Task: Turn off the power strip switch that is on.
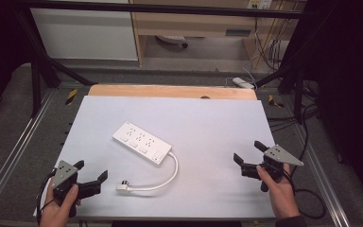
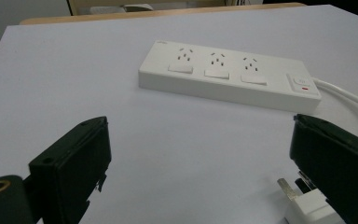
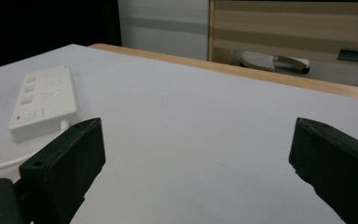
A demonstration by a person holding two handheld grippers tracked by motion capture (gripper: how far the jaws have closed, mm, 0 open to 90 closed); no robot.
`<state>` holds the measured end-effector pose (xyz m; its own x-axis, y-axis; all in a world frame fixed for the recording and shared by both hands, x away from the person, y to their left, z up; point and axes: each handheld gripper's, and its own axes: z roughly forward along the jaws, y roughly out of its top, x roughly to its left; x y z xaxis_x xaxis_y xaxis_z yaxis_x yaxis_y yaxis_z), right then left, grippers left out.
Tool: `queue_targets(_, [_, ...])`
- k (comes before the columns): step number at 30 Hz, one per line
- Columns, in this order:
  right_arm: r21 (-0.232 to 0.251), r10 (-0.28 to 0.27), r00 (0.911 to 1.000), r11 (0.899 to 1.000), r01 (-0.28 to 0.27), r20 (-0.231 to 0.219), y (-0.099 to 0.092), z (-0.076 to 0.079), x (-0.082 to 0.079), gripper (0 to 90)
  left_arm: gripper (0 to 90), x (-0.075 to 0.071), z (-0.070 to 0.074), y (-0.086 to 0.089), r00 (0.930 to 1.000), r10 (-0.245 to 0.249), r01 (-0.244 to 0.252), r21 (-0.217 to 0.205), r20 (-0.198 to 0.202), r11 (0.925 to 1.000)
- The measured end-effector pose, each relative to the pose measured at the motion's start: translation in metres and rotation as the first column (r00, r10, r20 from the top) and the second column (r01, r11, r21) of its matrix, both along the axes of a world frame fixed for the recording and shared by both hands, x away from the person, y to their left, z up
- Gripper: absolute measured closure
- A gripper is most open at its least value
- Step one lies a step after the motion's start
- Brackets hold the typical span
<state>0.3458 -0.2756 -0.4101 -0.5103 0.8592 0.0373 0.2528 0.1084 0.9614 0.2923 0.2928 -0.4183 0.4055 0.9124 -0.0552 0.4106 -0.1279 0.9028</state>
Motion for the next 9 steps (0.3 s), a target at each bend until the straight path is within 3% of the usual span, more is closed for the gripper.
queue_targets(9, [-0.045,0.050,0.9952,0.998,-0.054,-0.084,0.020,-0.027,0.003,3.5,5.1,0.000,0.001,0.000,1.0000,-0.004,0.004,0.004,0.001,1.0000])
